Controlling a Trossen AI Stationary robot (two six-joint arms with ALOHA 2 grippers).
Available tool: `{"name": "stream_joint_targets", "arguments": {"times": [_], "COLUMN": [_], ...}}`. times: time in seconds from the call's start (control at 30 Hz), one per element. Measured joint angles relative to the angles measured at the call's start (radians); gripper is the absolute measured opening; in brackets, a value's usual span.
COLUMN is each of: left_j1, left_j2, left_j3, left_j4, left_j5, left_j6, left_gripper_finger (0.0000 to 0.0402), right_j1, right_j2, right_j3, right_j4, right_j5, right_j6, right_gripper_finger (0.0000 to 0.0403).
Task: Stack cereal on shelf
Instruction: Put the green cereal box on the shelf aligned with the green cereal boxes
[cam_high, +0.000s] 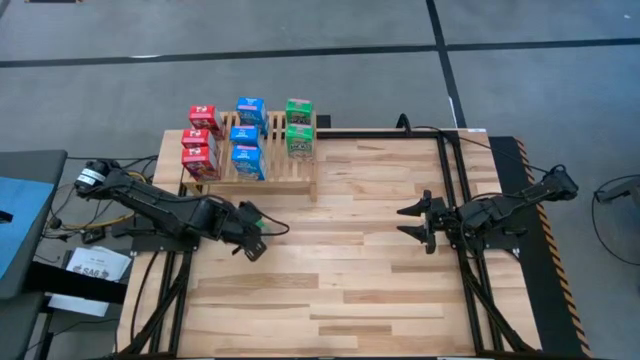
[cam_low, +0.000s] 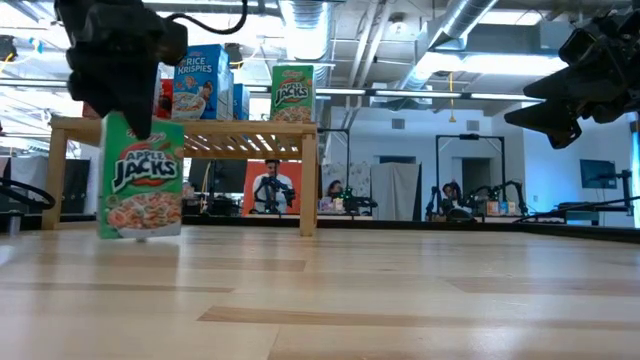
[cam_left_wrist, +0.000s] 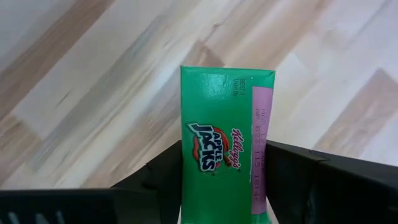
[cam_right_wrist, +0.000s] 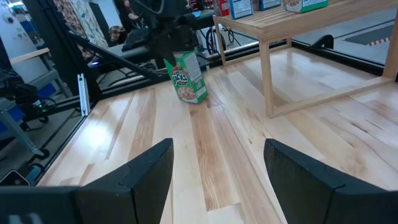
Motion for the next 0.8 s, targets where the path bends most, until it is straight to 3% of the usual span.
{"name": "stream_joint_targets", "arguments": {"times": [0.57,0.8], "left_j1": [0.0,0.0], "left_j2": [0.0,0.0], "left_j3": [0.0,0.044], "left_j4": [0.366,0.387], "left_j5": [0.104,0.115], "left_j6": [0.361,0.458], "left_gripper_finger": [0.0167,0.0167], "right_j1": [0.0,0.0], "right_j2": [0.0,0.0], "right_j3": [0.0,0.0], "right_j4": [0.001,0.001], "right_j5": [0.0,0.0], "right_j6": [0.0,0.0], "right_gripper_finger": [0.0276,0.0276]}}
